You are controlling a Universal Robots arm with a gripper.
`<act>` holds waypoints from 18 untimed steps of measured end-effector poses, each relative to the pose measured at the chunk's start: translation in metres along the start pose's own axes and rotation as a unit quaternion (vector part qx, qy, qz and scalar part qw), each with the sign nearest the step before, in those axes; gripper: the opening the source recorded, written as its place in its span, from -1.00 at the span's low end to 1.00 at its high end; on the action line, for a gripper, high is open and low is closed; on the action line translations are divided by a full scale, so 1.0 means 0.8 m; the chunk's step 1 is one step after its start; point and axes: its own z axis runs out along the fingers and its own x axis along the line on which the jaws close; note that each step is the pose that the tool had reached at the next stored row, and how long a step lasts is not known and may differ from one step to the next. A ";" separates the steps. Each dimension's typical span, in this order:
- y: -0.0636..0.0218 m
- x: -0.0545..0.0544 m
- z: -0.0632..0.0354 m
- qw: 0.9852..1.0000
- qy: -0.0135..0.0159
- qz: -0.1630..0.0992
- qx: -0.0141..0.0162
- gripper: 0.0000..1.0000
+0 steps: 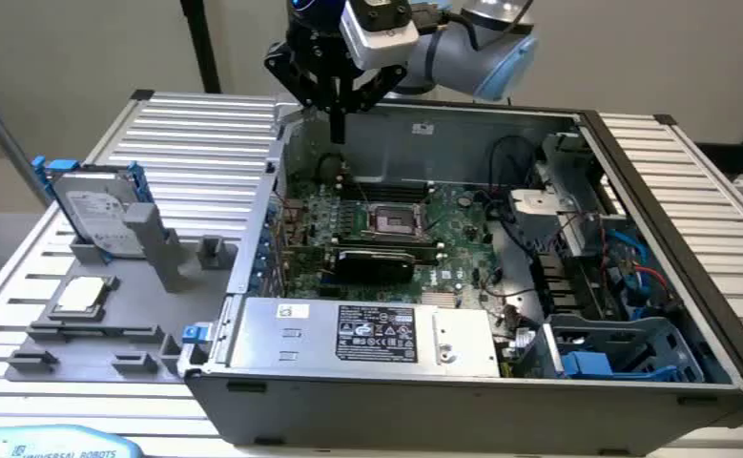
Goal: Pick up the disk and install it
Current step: 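Reach for the disk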
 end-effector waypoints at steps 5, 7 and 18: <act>0.000 0.000 0.000 1.000 0.000 0.000 0.000 -0.79; 0.000 0.000 0.000 1.000 0.000 0.000 0.000 -0.79; 0.000 0.012 0.000 1.000 0.000 0.000 0.000 -0.79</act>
